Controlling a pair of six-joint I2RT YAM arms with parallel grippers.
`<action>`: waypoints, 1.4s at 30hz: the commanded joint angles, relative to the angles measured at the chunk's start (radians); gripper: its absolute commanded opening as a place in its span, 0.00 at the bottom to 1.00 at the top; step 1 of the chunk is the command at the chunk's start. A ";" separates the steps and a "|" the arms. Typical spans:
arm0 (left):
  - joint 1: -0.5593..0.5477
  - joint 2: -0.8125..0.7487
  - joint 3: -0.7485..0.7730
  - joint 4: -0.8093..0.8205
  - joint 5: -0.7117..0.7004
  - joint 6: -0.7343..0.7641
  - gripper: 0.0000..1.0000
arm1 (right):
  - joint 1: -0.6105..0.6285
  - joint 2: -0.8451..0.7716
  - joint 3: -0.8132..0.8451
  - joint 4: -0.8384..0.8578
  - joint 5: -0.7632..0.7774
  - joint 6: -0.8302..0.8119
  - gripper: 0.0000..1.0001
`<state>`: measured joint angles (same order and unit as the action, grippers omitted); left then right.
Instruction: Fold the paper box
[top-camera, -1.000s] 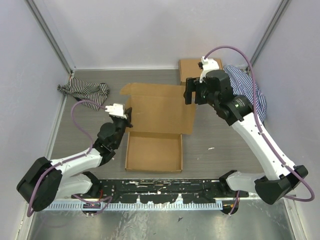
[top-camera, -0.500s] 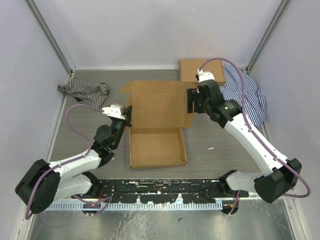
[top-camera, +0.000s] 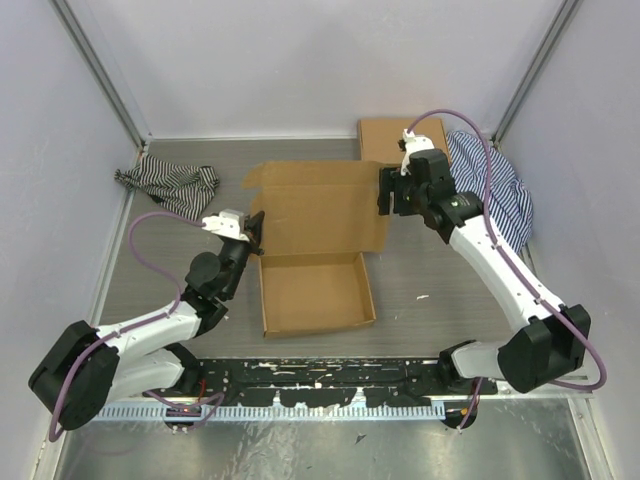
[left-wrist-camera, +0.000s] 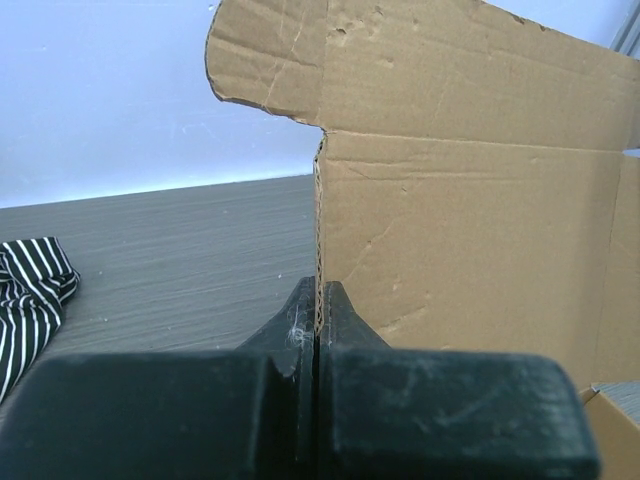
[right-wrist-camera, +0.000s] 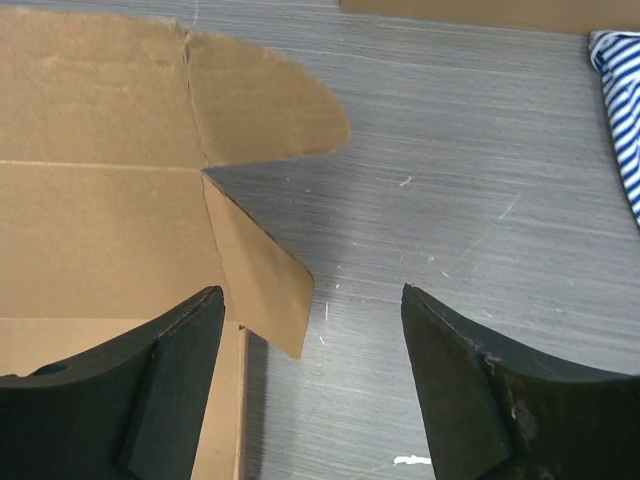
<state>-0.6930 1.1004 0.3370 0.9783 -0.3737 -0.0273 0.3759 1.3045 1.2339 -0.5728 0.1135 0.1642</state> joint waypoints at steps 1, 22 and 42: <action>-0.002 -0.020 -0.010 0.074 0.010 0.000 0.00 | -0.033 0.029 0.033 0.120 -0.175 -0.072 0.76; -0.003 -0.044 0.029 -0.041 -0.035 -0.007 0.41 | -0.034 0.056 0.008 0.121 -0.228 -0.046 0.08; -0.002 -0.262 0.401 -0.911 -0.114 -0.036 0.69 | 0.043 -0.315 -0.203 0.374 -0.250 -0.265 0.06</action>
<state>-0.6945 0.8284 0.6785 0.2184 -0.5224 -0.0898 0.4107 1.0668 1.0275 -0.3252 -0.0696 0.0162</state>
